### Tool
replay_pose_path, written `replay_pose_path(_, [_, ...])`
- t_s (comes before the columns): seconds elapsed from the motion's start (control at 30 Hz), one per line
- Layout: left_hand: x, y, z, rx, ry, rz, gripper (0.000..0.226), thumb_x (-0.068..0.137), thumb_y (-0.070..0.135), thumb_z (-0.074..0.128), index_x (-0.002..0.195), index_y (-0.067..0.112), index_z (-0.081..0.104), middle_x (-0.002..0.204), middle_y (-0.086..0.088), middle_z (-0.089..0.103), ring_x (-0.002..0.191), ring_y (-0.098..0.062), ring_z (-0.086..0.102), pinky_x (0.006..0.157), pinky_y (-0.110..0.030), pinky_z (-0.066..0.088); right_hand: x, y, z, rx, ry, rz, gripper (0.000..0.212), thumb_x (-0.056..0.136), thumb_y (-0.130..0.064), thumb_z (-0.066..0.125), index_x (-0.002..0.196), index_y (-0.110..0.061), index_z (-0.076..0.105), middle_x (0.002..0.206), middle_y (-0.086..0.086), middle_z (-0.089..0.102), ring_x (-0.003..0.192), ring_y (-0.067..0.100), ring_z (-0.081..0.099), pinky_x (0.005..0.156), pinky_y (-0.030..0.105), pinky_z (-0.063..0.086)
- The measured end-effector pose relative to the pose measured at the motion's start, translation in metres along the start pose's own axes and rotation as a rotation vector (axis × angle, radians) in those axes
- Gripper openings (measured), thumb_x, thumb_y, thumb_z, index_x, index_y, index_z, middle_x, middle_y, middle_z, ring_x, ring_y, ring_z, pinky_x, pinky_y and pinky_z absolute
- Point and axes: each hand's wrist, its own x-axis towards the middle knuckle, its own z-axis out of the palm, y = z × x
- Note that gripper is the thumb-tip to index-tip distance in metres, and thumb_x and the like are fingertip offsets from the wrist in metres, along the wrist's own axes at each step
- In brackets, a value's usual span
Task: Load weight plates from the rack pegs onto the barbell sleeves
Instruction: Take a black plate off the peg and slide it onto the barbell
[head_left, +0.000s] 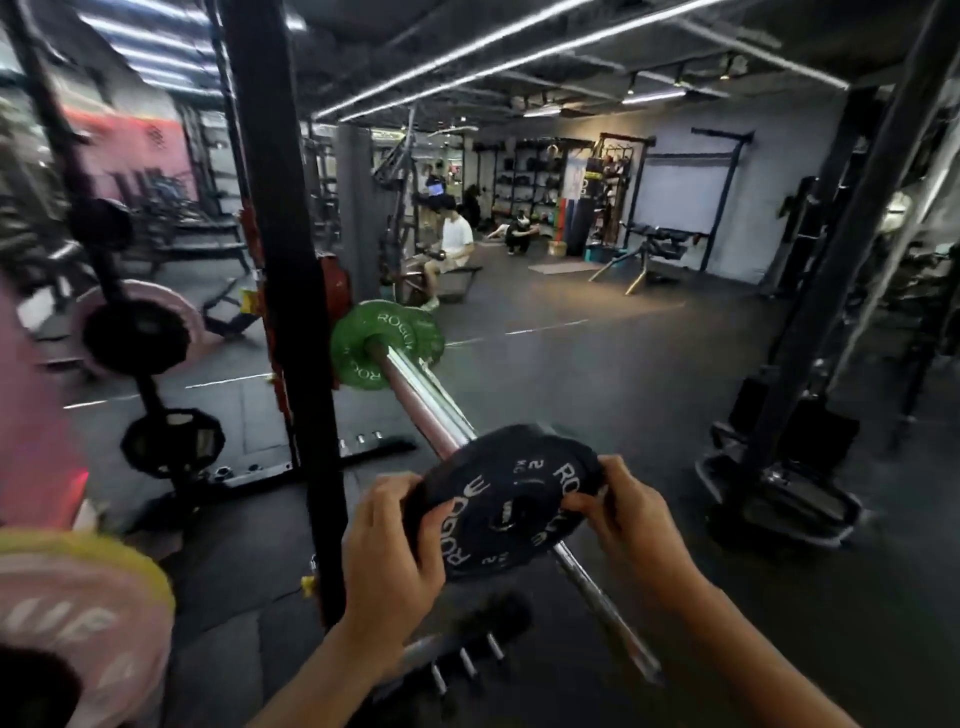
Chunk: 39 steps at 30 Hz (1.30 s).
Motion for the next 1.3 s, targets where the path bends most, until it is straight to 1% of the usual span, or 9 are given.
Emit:
replay_pose_path(0.1, [-0.002, 0.006, 0.001, 0.073, 0.036, -0.061, 0.026, 0.094, 0.038, 0.051, 0.109, 0.017, 0.048, 0.096, 0.008, 0.052, 0.082, -0.007, 0.052, 0.070, -0.022, 0.045, 0.009, 0.006, 0.003, 0.052, -0.021, -0.017, 0.044, 0.081, -0.064, 0.049, 0.105, -0.028, 0.053, 0.064, -0.019, 0.053, 0.057, 0.002, 0.051, 0.056, 0.029, 0.042])
replay_pose_path(0.2, [-0.003, 0.006, -0.002, 0.146, 0.048, -0.066, 0.028, 0.095, 0.041, 0.051, 0.108, 0.016, 0.049, 0.096, 0.009, 0.053, 0.083, -0.001, 0.049, 0.076, -0.007, 0.037, 0.024, 0.010, 0.012, 0.081, -0.056, -0.038, 0.035, 0.086, -0.054, 0.054, 0.108, -0.027, 0.052, 0.068, -0.018, 0.056, 0.060, 0.002, 0.054, 0.057, 0.022, 0.038])
replay_pose_path(0.3, [0.004, -0.003, -0.010, 0.262, 0.027, -0.127, 0.034, 0.093, 0.047, 0.057, 0.107, 0.016, 0.053, 0.098, 0.013, 0.049, 0.089, -0.005, 0.050, 0.078, -0.016, 0.039, 0.040, 0.012, 0.024, 0.121, -0.049, -0.044, 0.027, 0.088, -0.047, 0.060, 0.107, -0.030, 0.051, 0.069, -0.017, 0.057, 0.060, 0.001, 0.055, 0.056, 0.023, 0.042])
replay_pose_path(0.4, [0.015, -0.014, -0.014, 0.325, -0.002, -0.195, 0.040, 0.089, 0.054, 0.058, 0.104, 0.017, 0.058, 0.093, 0.015, 0.051, 0.086, -0.010, 0.053, 0.075, -0.025, 0.043, 0.057, 0.012, 0.037, 0.145, -0.041, -0.063, 0.035, 0.086, -0.057, 0.052, 0.108, -0.030, 0.050, 0.084, -0.014, 0.063, 0.069, 0.009, 0.060, 0.063, 0.032, 0.049])
replay_pose_path(0.53, [0.028, -0.029, -0.012, 0.405, -0.024, -0.217, 0.043, 0.087, 0.057, 0.056, 0.102, 0.016, 0.059, 0.090, 0.012, 0.053, 0.084, -0.013, 0.054, 0.071, -0.025, 0.041, 0.084, 0.017, 0.058, 0.130, -0.033, -0.096, 0.046, 0.084, -0.065, 0.045, 0.112, -0.029, 0.050, 0.092, -0.011, 0.063, 0.072, 0.013, 0.058, 0.067, 0.032, 0.046])
replay_pose_path(0.8, [0.063, -0.078, 0.003, 0.372, 0.005, -0.253, 0.041, 0.090, 0.056, 0.054, 0.104, 0.018, 0.058, 0.093, 0.009, 0.060, 0.083, -0.014, 0.058, 0.068, -0.030, 0.047, 0.135, 0.028, 0.103, 0.079, -0.067, -0.086, 0.035, 0.091, -0.051, 0.053, 0.113, -0.024, 0.050, 0.095, -0.005, 0.063, 0.070, 0.015, 0.056, 0.064, 0.031, 0.042])
replay_pose_path(1.1, [0.100, -0.157, 0.020, 0.322, 0.045, -0.294, 0.035, 0.089, 0.062, 0.053, 0.104, 0.031, 0.052, 0.096, 0.015, 0.055, 0.088, -0.006, 0.053, 0.070, -0.020, 0.040, 0.197, 0.034, 0.151, 0.048, -0.067, -0.066, 0.032, 0.091, -0.053, 0.052, 0.113, -0.028, 0.047, 0.100, -0.003, 0.066, 0.084, 0.023, 0.063, 0.068, 0.035, 0.048])
replay_pose_path(1.2, [0.114, -0.176, 0.025, 0.353, 0.062, -0.275, 0.037, 0.089, 0.062, 0.052, 0.101, 0.027, 0.053, 0.093, 0.015, 0.054, 0.087, -0.003, 0.049, 0.068, -0.015, 0.036, 0.216, 0.035, 0.170, 0.054, -0.036, -0.070, 0.036, 0.091, -0.055, 0.050, 0.116, -0.029, 0.049, 0.104, -0.005, 0.065, 0.089, 0.023, 0.063, 0.070, 0.036, 0.048])
replay_pose_path(1.3, [0.130, -0.196, 0.029, 0.436, 0.111, -0.241, 0.041, 0.088, 0.058, 0.056, 0.104, 0.020, 0.058, 0.097, 0.009, 0.058, 0.095, -0.013, 0.049, 0.076, -0.026, 0.039, 0.235, 0.037, 0.188, 0.005, 0.004, -0.060, 0.047, 0.089, -0.060, 0.047, 0.118, -0.025, 0.053, 0.103, -0.003, 0.063, 0.094, 0.020, 0.059, 0.070, 0.035, 0.048])
